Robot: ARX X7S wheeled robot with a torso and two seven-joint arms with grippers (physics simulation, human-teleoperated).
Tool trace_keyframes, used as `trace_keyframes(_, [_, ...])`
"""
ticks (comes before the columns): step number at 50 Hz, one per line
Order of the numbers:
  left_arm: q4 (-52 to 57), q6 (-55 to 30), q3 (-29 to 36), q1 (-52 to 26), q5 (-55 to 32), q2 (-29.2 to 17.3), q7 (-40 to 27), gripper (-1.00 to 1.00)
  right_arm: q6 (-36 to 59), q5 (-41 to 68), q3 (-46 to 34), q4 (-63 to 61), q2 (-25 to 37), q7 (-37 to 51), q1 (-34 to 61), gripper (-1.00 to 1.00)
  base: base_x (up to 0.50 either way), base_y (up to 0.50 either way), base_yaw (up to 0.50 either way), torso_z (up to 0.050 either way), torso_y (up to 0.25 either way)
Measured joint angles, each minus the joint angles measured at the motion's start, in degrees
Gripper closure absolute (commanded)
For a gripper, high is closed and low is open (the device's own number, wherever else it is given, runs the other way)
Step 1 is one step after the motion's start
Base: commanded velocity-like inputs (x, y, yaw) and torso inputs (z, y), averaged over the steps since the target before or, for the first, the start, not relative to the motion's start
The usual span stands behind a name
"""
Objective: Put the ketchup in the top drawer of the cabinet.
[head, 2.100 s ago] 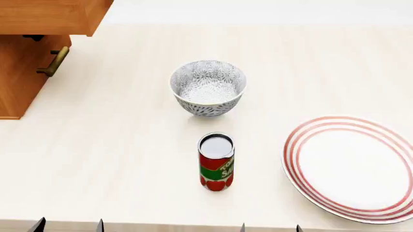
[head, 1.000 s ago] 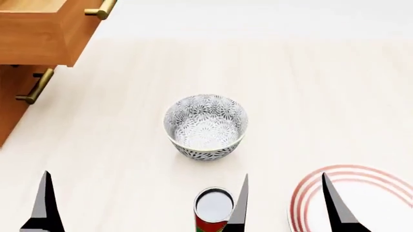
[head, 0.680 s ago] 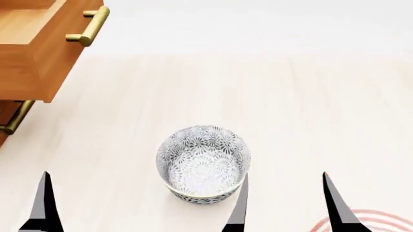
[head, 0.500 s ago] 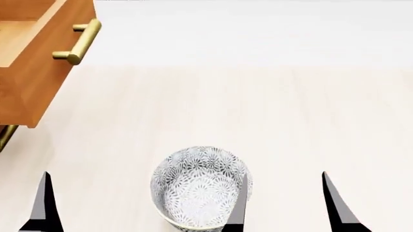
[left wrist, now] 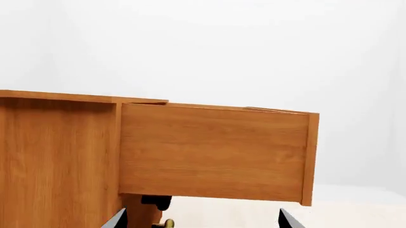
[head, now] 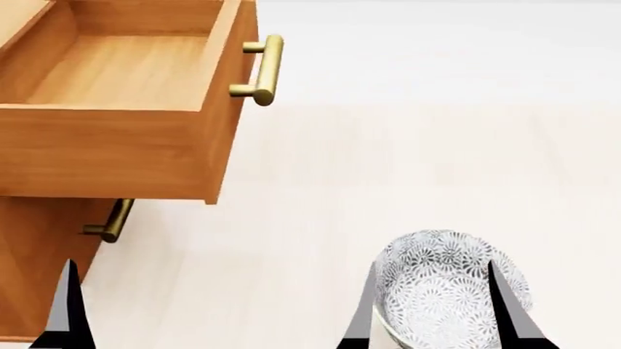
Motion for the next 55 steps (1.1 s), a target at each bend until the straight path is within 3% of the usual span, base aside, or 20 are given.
trace_keyframes(22, [-0.4, 0.6, 0.8, 0.0, -0.8, -1.2, -1.2, -1.00, -0.2, 0.4, -0.6, 0.5, 0.9, 1.1, 0.2, -1.00, 0.00, 0.50, 0.00, 0.000, 0.000])
trace_keyframes(34, [-0.9, 0.8, 1.4, -0.3, -1.3, -2.1, -2.3, -1.00, -1.3, 2.3, 1.1, -0.2, 2.4, 0.9, -0.6, -1.00, 0.00, 0.00, 0.00, 0.000, 0.000])
trace_keyframes(55, [-1.8, 1.6, 2.3, -0.7, -2.1, -3.2, -3.7, -1.00, -0.3, 10.1, 18.7, -6.2, 9.1, 0.5, -7.1, -1.00, 0.00, 0.00, 0.00, 0.000, 0.000])
